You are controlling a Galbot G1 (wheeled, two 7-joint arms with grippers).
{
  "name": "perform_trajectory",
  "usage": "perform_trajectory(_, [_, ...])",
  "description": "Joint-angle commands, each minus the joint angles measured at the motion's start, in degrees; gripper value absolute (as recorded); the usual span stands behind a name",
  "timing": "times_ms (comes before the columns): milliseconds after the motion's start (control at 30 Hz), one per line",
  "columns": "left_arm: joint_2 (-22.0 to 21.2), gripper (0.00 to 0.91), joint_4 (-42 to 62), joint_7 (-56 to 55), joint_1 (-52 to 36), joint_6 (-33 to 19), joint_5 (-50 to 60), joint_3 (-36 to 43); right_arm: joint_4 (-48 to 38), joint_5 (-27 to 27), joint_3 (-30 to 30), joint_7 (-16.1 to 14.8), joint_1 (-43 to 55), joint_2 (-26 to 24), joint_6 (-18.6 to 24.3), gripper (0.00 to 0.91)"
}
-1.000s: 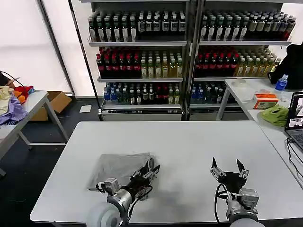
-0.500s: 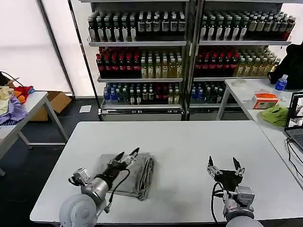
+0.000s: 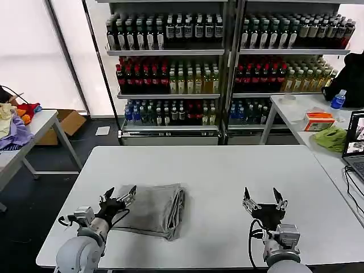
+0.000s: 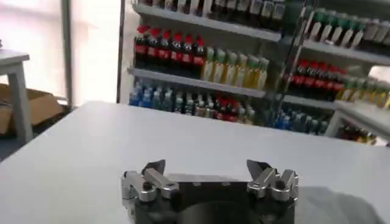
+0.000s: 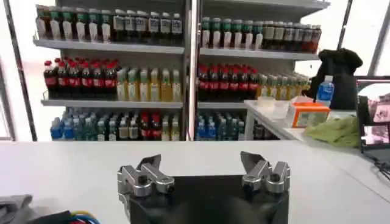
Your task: Fold and organize the clothes.
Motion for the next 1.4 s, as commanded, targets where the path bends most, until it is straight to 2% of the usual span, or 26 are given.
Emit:
perform_trajectory(33, [1.0,0.907,3.2,1.5,-0.2,0.0,5.8,-1.4,0.2,-0.1,-0.6,0.0,0.0,0.1,0.1,0.907])
perform_trajectory(267, [0.9,0.907,3.7,2.6,0.5,0.8,5.0,-1.0,0.1,-0.2,-0.7,0.0,-0.1,0.3,0.2,0.907])
perform_trajectory(400, [0.7,0.796,4.5,2.7,0.2,0.8,5.0,-1.0,0.2,-0.2,-0.8,-0.1,0.0,0.3,0.2,0.907])
perform_trajectory(500, [0.6,0.675,4.9,2.7,0.2,0.6,5.0,-0.9,0.1,-0.2,-0.9,-0.3,-0.1,0.3,0.2,0.907])
perform_trajectory(600, [0.7,0.605,5.3,2.9,0.0,0.8,5.0,-0.9,0.3,-0.2,-0.9,-0.5,-0.1,0.2,0.2,0.907])
perform_trajectory(633, [0.8,0.474,5.4,3.1,-0.2,0.8,5.0,-0.8,0.2,-0.1,-1.0,-0.5,0.1,0.2,0.2,0.907])
perform_trajectory(667, [0.9,0.222,5.4,3.1,-0.2,1.2,4.9,-0.8,0.1,-0.1,-1.0,-0.4,0.4,0.4,0.1,0.907])
perform_trajectory(767, [0.8,0.050,5.4,3.9,0.4,1.3,4.8,-0.8,-0.2,-0.2,-1.6,-0.4,1.0,0.4,0.0,0.907])
perform_trajectory(1100, [-0.1,0.050,6.0,5.3,1.8,1.9,5.0,-0.8,-0.9,0.0,-1.2,-0.9,1.0,0.3,0.4,0.907])
perform_trajectory(1200, [-0.2,0.010,5.7,5.7,1.8,1.9,4.6,-0.8,-1.0,0.2,-0.8,-1.0,1.0,0.1,0.4,0.907])
perform_trajectory(1400, [-0.1,0.010,5.8,5.7,1.5,1.6,4.5,-0.8,-0.9,0.1,-1.3,-0.9,1.0,0.4,0.5,0.907])
